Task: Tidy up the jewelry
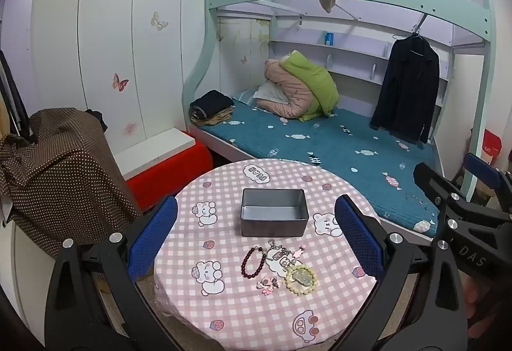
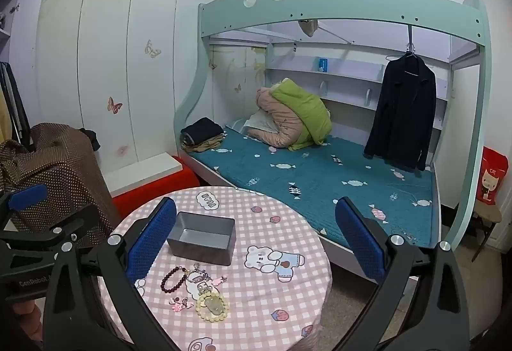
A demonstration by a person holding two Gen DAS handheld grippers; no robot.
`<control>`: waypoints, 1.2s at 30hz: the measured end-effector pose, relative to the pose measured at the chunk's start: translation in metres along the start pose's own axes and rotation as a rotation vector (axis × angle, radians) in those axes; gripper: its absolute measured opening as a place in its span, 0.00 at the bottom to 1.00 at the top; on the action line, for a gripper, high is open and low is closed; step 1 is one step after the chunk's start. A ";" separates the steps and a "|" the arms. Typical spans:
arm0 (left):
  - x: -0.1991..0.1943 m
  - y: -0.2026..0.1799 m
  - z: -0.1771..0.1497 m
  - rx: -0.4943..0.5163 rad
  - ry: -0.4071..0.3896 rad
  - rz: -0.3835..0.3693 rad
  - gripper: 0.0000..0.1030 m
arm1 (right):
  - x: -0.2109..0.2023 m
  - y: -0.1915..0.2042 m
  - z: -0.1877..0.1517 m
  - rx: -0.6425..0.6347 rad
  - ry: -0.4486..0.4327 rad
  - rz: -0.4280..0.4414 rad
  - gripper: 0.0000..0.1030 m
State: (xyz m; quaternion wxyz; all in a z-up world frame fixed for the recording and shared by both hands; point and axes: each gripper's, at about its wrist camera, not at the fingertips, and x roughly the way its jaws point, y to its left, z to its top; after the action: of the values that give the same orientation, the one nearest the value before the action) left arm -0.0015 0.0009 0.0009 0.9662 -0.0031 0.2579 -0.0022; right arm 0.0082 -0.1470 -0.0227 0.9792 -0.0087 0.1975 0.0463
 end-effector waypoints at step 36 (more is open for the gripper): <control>-0.005 0.005 -0.001 -0.011 -0.007 0.014 0.95 | -0.003 0.001 -0.003 0.006 0.010 0.015 0.93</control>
State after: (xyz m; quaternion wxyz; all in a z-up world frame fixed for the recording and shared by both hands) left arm -0.0061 0.0062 0.0020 0.9670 -0.0065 0.2547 0.0061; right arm 0.0044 -0.1462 -0.0245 0.9778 -0.0044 0.2025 0.0532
